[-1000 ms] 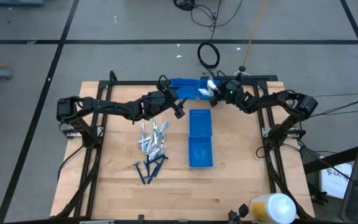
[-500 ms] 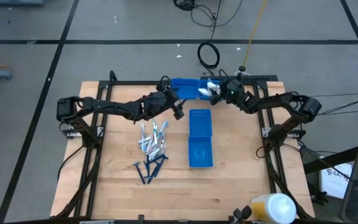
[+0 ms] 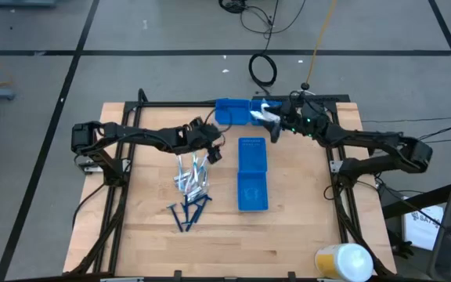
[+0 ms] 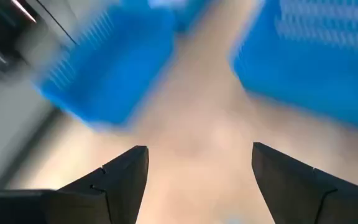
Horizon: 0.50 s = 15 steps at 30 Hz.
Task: Pick & Place Travel size toiletries
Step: Put the blue toothbrush into the top left blue bin
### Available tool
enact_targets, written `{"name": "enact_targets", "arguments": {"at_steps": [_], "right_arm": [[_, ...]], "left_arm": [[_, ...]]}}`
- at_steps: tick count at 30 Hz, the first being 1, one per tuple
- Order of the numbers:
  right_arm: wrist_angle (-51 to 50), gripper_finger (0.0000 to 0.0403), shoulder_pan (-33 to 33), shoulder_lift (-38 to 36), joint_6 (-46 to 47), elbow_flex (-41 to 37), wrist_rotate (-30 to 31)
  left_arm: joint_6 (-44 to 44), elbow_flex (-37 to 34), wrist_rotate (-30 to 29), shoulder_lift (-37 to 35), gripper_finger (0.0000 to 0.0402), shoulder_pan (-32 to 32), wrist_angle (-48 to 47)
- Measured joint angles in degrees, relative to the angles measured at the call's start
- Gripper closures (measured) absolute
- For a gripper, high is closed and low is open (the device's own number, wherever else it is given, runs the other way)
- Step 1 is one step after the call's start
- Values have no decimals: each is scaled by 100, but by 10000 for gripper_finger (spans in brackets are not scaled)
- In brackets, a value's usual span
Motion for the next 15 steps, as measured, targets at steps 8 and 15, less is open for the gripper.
{"name": "enact_targets", "arguments": {"at_steps": [8, 15], "right_arm": [[-167, 133, 525, -191, -318, 0, 52], [-170, 133, 653, -191, -334, 0, 65]], "left_arm": [[-1449, -2, 1195, 52, 121, -150, -1524], [-1680, -2, 1108, 535, 121, -300, -1450]]}}
